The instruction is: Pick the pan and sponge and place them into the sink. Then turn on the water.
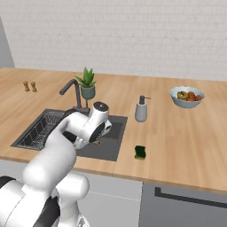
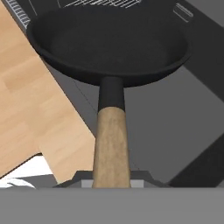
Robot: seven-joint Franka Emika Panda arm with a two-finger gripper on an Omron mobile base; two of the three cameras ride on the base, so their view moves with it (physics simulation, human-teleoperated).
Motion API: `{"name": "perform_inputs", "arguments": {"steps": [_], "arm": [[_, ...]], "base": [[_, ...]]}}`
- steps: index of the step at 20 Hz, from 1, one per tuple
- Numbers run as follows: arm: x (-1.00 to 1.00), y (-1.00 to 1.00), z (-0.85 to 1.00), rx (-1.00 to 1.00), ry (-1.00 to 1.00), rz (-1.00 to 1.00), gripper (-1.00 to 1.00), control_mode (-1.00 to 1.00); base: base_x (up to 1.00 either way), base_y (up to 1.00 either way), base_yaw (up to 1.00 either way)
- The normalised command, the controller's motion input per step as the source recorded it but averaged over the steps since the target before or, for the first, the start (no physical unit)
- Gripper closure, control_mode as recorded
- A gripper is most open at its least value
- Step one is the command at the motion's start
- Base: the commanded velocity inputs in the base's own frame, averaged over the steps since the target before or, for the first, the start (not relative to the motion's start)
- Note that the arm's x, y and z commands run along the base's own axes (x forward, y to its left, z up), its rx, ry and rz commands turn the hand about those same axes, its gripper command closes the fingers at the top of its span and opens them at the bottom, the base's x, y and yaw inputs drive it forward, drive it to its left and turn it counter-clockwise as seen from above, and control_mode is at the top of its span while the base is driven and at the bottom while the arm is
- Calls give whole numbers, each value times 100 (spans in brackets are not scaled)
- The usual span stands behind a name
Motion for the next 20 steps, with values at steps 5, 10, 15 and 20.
{"name": "perform_inputs", "arguments": {"steps": [5, 10, 15, 20], "arm": [[30, 1, -23, 0, 0, 0, 100, -100], [62, 0, -35, 0, 2, 0, 100, -100], [48, 0, -36, 0, 3, 1, 100, -100], [43, 0, -22, 0, 1, 10, 100, -100]], "base": [[0, 0, 0], [0, 0, 0], [0, 0, 0], [0, 0, 0]]}}
